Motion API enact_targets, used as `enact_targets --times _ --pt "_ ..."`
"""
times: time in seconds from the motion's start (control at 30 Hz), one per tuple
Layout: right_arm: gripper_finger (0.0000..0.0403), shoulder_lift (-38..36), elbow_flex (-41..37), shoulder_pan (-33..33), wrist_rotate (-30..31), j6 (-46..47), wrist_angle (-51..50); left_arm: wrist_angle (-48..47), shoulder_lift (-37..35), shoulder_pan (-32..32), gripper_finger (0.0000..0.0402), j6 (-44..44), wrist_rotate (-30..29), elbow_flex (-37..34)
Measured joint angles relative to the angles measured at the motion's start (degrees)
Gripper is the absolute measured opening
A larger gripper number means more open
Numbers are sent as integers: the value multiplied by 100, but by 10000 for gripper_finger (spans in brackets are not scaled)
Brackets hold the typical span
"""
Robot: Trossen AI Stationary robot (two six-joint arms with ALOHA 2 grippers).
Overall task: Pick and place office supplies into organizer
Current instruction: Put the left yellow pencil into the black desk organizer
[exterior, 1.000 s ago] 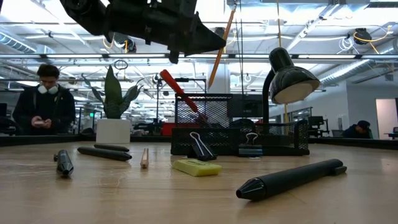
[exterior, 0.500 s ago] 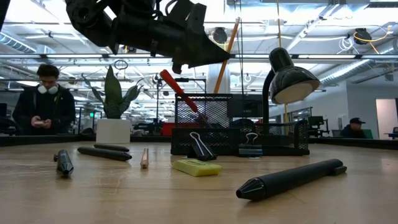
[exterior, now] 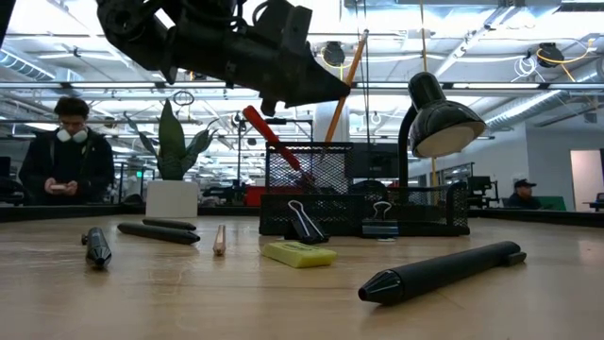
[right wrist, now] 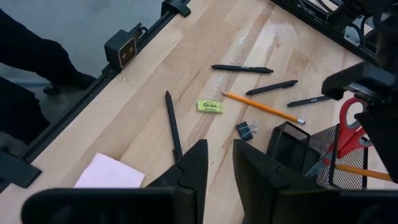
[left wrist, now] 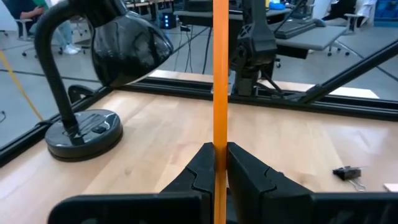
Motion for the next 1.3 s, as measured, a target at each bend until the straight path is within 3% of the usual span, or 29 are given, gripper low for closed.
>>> enact_targets --times 1.3 --pt "70 0 0 -2 -4 5 5 226 294 -59 31 -153 -114 2"
